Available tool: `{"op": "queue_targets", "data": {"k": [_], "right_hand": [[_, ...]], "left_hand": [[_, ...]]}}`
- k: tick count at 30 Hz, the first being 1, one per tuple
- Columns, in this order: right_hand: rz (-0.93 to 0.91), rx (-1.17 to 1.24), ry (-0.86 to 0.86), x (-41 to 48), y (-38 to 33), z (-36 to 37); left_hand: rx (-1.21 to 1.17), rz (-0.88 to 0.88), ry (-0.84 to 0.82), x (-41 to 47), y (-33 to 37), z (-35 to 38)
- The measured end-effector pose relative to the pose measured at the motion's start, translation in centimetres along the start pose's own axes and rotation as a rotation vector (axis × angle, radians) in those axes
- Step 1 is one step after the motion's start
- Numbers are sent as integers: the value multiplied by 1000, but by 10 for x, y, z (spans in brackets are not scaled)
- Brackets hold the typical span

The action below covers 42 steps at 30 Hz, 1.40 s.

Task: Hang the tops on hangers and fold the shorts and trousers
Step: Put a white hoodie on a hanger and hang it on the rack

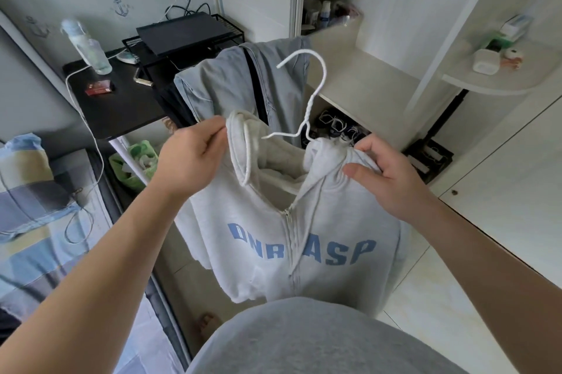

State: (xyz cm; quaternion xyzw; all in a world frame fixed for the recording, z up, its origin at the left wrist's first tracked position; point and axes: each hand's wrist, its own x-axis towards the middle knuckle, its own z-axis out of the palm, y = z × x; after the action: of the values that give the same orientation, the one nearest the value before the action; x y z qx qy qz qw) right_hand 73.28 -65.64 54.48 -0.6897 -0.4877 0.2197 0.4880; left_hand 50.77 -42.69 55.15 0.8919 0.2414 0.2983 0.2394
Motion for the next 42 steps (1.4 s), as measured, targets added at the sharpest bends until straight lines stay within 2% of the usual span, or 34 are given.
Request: {"op": "queue_targets", "data": {"k": [9,12,15,18,22,24,26,28,30,32,34,40,42], "right_hand": [[-28,-107,-13,-1,6,2],[-18,-78,1,-1,7,-1],[-3,-14,10,1,5,-9],[17,-44,133,12,2,-28],[-43,-65,262,10,-12,-34],[-132,-126,223,1,-19,-28],[-190,-151,145,-10,-23,-32],[-158,-164,221,-12,-19,-49],[-58,-302,327,-9,-10,-68],[67,-348,228,-4,-2,-76],[102,-290,133,-1,4,-73],[94,-148,193,-4,13,-70],[131,-80,156,-5,19,-72]], "left_hand": [[37,53,100,16,18,-11],[83,125,6,24,20,-14],[-19,122,-133,29,11,-18],[-65,91,-222,28,-6,-20],[140,42,-43,25,-12,-9],[171,0,67,25,-5,-5],[82,27,121,25,-3,-5],[-70,66,136,24,-4,-6],[-178,77,128,23,-4,-7],[-228,98,102,26,-2,-6],[-245,133,81,32,0,-5],[-135,174,129,46,-4,-6],[-110,182,159,49,-4,-6]]}}
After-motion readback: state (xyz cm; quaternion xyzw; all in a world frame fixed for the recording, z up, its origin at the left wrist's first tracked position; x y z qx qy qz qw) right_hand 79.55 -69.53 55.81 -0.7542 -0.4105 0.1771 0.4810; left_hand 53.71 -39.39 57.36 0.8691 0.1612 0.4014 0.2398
